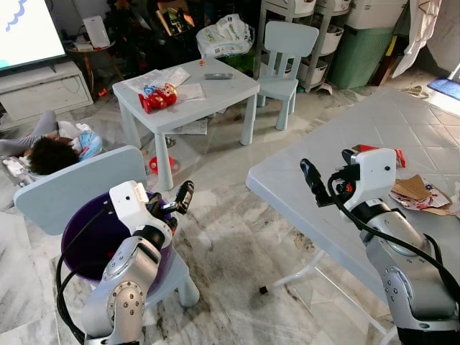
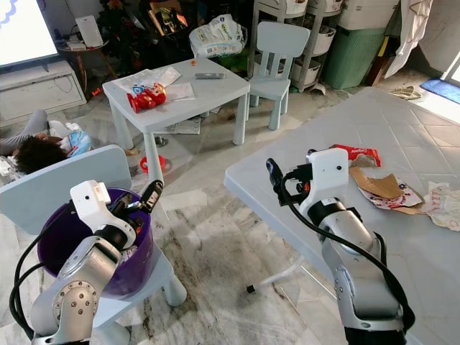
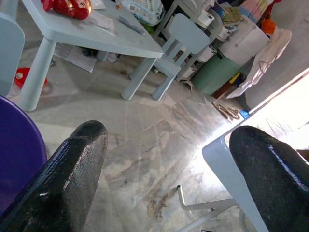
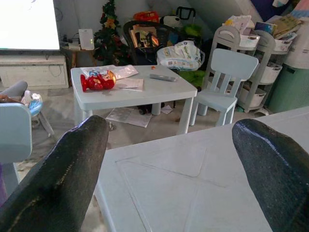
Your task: Picking trash to rubbish bin
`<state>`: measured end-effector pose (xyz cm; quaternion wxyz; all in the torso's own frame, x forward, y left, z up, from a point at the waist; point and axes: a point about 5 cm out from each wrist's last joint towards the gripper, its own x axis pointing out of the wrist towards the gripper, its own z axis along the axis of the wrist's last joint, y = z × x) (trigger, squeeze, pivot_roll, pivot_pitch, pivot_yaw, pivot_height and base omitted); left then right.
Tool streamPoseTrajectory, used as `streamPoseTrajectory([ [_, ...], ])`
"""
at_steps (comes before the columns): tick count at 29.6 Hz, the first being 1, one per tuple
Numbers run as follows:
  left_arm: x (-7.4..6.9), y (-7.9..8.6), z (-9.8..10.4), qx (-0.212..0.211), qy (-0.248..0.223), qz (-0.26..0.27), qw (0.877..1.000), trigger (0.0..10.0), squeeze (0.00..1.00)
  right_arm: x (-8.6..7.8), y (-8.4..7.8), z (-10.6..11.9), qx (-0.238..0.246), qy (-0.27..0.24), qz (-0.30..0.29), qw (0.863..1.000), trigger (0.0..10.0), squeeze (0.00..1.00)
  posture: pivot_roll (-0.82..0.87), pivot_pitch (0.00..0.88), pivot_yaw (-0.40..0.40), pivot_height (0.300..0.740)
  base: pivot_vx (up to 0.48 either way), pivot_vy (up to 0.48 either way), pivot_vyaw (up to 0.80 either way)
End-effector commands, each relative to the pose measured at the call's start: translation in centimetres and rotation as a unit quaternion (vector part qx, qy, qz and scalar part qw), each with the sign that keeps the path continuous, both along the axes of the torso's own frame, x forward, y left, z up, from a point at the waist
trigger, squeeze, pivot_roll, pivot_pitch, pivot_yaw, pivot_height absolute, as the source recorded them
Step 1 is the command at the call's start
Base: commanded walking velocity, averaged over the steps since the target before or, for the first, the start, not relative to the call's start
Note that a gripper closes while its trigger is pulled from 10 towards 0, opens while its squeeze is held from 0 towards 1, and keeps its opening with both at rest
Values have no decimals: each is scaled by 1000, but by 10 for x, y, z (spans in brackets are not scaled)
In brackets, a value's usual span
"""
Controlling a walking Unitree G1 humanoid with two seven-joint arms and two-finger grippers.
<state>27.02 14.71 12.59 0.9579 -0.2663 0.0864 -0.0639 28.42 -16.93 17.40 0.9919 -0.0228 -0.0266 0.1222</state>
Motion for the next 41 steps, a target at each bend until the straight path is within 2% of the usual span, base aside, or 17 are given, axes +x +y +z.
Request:
streamPoseTrajectory([
  [1,1,-3,-1,-3,6,-5,1000,10000,0,-1,-3,2,1,-2,-5,1000,10000,0,-9,42,-49,740,0,0,-800],
  [27,2,-4,-2,-3,10,-7,1000,10000,0,0,-2,2,0,-3,-2,1000,10000,0,-8,35,-52,740,0,0,-800],
  [41,2,-6,0,-2,4,-11,1000,10000,0,0,-2,2,2,-3,-3,1000,10000,0,-7,37,-52,740,0,0,-36],
])
